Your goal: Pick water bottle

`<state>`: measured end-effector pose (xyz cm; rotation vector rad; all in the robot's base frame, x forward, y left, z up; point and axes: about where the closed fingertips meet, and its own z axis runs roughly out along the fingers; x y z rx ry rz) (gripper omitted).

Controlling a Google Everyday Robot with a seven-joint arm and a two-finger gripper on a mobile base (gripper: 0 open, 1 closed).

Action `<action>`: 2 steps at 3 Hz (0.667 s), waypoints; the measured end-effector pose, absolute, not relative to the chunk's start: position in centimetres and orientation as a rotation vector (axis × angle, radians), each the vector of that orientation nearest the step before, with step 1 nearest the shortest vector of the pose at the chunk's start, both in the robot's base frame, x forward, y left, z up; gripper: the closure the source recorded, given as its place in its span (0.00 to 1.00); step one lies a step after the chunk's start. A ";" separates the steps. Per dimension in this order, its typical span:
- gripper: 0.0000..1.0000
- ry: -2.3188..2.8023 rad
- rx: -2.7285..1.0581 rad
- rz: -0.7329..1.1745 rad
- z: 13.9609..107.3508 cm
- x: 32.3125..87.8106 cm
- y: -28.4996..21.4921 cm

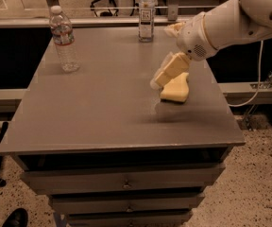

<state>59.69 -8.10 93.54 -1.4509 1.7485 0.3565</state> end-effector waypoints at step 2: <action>0.00 1.639 -1.363 0.443 93.8 62.7 -3.5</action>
Offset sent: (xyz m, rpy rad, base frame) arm 0.0437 0.0620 0.0062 0.2194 -0.0783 0.0109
